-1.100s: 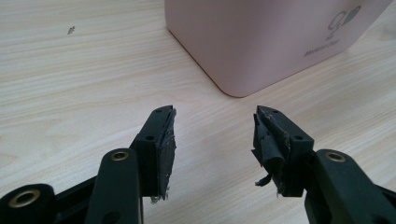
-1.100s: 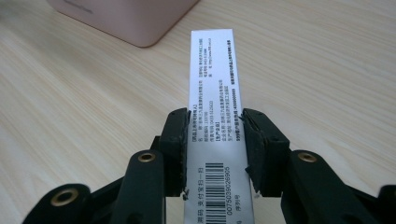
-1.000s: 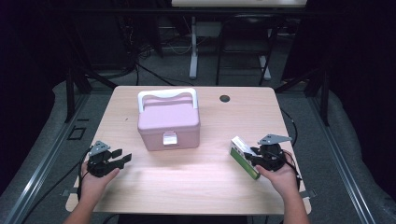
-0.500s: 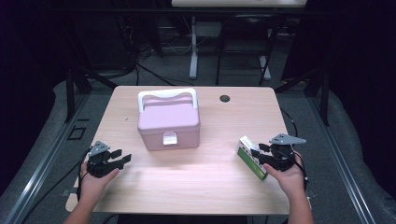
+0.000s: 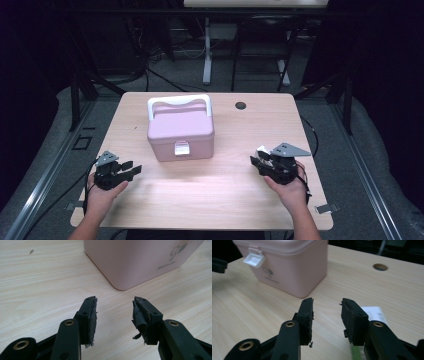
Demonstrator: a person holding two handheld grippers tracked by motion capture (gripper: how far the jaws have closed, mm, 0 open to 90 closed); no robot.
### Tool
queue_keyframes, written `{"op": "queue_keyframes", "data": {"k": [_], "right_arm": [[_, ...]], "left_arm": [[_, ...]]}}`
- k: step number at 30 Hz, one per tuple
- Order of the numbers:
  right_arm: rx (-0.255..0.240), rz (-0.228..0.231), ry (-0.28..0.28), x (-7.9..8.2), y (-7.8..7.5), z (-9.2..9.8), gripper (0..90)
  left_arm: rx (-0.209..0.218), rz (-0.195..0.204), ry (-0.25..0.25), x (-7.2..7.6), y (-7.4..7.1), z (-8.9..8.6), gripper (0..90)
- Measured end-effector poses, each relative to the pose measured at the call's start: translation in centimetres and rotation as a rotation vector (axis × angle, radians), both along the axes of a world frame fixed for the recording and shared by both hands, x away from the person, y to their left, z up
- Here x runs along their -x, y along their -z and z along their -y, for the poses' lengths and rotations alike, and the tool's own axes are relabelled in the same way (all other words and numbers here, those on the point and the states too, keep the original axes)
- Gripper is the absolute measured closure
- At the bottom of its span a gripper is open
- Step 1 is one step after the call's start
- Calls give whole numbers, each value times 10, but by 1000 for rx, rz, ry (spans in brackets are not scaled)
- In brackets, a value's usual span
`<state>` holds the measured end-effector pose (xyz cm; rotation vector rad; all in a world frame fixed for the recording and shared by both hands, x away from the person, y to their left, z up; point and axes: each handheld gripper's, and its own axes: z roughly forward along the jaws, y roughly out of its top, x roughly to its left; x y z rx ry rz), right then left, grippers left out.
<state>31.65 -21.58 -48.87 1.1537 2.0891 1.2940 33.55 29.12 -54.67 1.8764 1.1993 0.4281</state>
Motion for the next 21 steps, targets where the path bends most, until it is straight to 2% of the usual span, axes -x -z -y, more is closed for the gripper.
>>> {"op": "queue_keyframes", "data": {"k": [1,4,7,9,11,13,14,17,18,20,21], "right_arm": [[8,-23,-40,-2,4,-13,580],[54,-25,-49,-3,7,-28,574],[66,-36,-76,-7,8,-44,570],[53,-35,-56,-13,9,-52,568],[37,-38,-9,-20,10,-59,555],[48,-29,28,-29,13,-65,548],[41,-41,49,-34,14,-69,536],[24,-58,72,-48,20,-76,546],[12,-79,94,-58,24,-80,552],[6,-86,94,-63,26,-82,563],[-1,-88,99,-66,27,-83,596]], "left_arm": [[-2,1,3,0,-1,0,545],[3,-6,6,-1,-5,1,561],[-7,-10,-15,-6,-9,3,589],[14,-20,-13,-13,-11,4,602],[16,-25,-6,-18,-14,6,612],[19,-1,-15,-24,-16,10,612],[22,-8,-12,-27,-17,10,610],[10,-11,-16,-37,-18,14,632],[30,-4,-19,-43,-17,15,654],[39,-3,-29,-47,-16,15,663],[39,-6,-36,-50,-15,16,676]]}}
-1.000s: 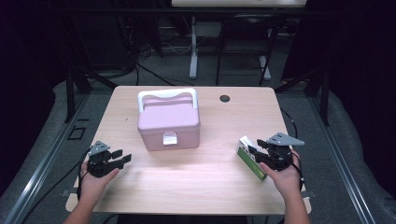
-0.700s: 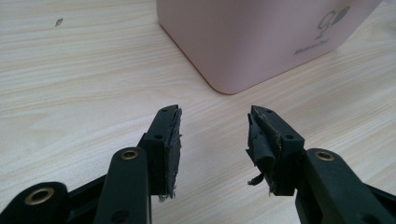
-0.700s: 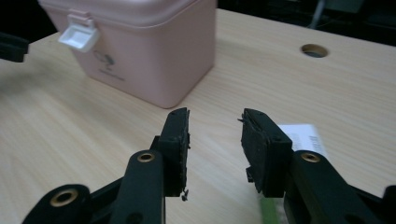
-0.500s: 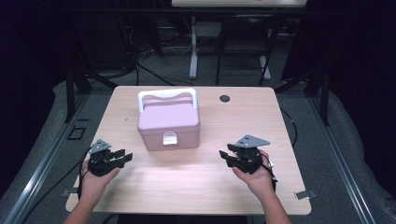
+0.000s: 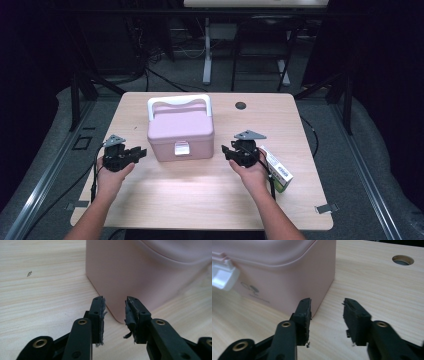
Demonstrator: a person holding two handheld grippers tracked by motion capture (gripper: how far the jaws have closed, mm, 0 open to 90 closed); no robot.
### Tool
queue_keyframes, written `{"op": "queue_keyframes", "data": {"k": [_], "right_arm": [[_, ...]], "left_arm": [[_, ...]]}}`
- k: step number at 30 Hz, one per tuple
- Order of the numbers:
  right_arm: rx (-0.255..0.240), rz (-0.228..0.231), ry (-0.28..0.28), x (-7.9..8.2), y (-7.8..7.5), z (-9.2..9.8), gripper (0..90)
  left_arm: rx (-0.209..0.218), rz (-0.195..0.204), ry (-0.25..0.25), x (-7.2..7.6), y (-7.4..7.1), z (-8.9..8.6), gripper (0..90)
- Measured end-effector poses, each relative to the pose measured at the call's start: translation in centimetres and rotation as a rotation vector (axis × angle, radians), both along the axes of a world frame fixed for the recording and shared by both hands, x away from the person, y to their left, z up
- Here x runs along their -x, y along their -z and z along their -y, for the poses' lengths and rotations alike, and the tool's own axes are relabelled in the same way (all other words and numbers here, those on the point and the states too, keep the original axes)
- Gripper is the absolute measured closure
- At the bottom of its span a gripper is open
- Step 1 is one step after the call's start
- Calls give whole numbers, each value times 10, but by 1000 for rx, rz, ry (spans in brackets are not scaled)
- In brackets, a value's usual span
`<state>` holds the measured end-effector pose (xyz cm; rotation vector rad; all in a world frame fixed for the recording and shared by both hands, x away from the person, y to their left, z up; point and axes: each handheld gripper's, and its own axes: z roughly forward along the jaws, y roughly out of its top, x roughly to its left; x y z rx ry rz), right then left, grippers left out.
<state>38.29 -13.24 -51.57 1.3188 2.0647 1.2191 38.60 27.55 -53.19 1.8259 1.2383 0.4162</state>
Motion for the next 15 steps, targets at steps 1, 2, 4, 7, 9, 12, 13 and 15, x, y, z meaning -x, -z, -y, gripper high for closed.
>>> {"op": "queue_keyframes", "data": {"k": [1,2,4,7,9,12,13,15], "right_arm": [[-7,-6,-4,-5,1,-2,611],[-8,-9,-5,-7,2,-3,625],[-3,1,13,-14,4,-6,649],[-13,-1,15,-21,7,-8,655],[2,-7,15,-25,8,-11,654],[-5,-3,18,-30,9,-14,656],[-7,4,19,-34,10,-17,656],[-12,6,22,-35,11,-18,656]], "left_arm": [[-10,1,-5,-2,0,0,681],[-7,7,-11,-4,0,1,684],[8,21,-6,-8,-1,3,691],[8,26,-3,-12,0,6,713],[14,18,-6,-14,2,7,723],[1,10,0,-16,5,9,740],[9,12,4,-17,5,9,745],[22,24,2,-18,6,11,748]]}}
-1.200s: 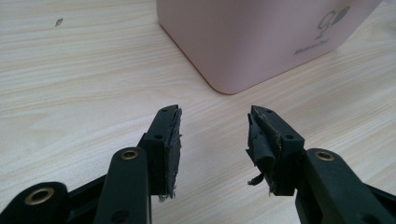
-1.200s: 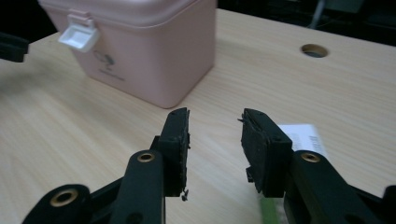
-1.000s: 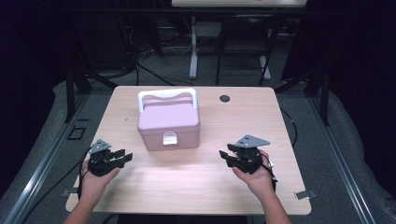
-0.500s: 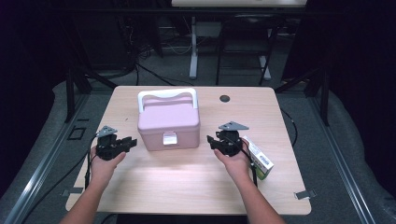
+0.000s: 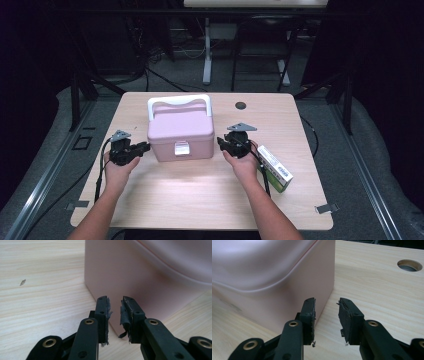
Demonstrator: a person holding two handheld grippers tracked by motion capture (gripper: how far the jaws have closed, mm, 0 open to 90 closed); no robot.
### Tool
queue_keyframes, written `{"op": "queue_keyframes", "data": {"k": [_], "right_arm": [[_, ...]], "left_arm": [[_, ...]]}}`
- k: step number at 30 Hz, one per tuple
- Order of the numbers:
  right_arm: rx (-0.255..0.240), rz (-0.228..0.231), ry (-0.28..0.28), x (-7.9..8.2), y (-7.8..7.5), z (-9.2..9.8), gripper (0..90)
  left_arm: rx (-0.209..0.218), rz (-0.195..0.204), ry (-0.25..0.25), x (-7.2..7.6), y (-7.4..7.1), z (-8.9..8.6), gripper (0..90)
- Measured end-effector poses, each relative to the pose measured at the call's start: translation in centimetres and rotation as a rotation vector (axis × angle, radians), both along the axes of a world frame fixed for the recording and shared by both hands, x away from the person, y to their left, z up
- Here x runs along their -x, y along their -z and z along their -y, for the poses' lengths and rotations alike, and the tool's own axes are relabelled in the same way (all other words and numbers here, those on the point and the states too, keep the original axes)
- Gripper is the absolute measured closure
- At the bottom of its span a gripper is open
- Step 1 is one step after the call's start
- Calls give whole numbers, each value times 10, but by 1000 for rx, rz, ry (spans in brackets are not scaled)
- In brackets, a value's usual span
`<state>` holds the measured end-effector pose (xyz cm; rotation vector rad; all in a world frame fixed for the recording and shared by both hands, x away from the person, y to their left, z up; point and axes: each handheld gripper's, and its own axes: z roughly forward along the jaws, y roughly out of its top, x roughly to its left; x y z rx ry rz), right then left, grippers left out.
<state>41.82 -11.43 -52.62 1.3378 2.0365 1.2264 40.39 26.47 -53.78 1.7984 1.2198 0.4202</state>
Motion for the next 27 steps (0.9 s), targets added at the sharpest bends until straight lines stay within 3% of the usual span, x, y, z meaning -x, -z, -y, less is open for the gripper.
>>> {"op": "queue_keyframes", "data": {"k": [5,11,15,23,27], "right_arm": [[25,9,-4,-5,7,-5,653],[-2,-17,11,-11,13,-9,645],[-19,-38,0,-11,13,-10,725],[71,-8,-8,-1,9,-19,897],[76,-7,-8,1,9,-19,899]], "left_arm": [[-1,-1,6,0,1,3,804],[-11,1,9,2,0,6,844],[2,-2,6,2,0,7,866],[-21,-6,22,7,-2,12,892],[-41,0,24,9,-3,15,895]]}}
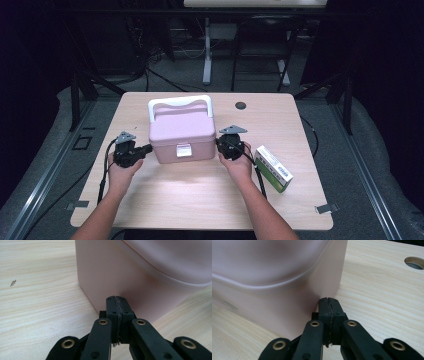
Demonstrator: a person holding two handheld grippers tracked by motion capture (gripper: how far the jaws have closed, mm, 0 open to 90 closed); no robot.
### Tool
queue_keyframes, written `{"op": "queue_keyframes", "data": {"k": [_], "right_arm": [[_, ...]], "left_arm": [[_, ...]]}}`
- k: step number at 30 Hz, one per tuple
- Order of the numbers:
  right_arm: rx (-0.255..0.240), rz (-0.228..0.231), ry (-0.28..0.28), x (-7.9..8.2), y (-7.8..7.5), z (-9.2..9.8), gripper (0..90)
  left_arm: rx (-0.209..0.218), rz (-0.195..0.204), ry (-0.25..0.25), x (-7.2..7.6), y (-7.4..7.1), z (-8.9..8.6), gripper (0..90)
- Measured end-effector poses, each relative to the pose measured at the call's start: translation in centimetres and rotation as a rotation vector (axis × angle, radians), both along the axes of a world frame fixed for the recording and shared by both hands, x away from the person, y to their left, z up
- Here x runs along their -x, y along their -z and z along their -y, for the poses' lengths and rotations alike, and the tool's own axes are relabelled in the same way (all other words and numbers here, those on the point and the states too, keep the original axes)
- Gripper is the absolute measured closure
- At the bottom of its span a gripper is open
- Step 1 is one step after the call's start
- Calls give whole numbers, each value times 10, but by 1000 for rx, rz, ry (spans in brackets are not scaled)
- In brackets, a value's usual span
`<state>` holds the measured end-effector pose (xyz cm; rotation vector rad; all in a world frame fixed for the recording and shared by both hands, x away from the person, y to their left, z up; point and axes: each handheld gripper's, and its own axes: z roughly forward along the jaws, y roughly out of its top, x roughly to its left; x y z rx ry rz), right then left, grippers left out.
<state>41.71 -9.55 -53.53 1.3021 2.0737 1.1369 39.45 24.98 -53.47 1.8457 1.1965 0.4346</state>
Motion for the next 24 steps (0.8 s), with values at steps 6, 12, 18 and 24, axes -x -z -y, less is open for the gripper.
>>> {"op": "queue_keyframes", "data": {"k": [6,12,18,24], "right_arm": [[-6,4,3,7,1,4,900],[0,9,7,13,1,5,900],[6,12,2,21,1,6,900],[4,3,0,27,0,7,900]], "left_arm": [[-13,2,15,4,-1,3,897],[-3,0,26,8,0,3,898],[6,0,39,15,0,2,898],[-10,2,57,22,0,3,898]]}}
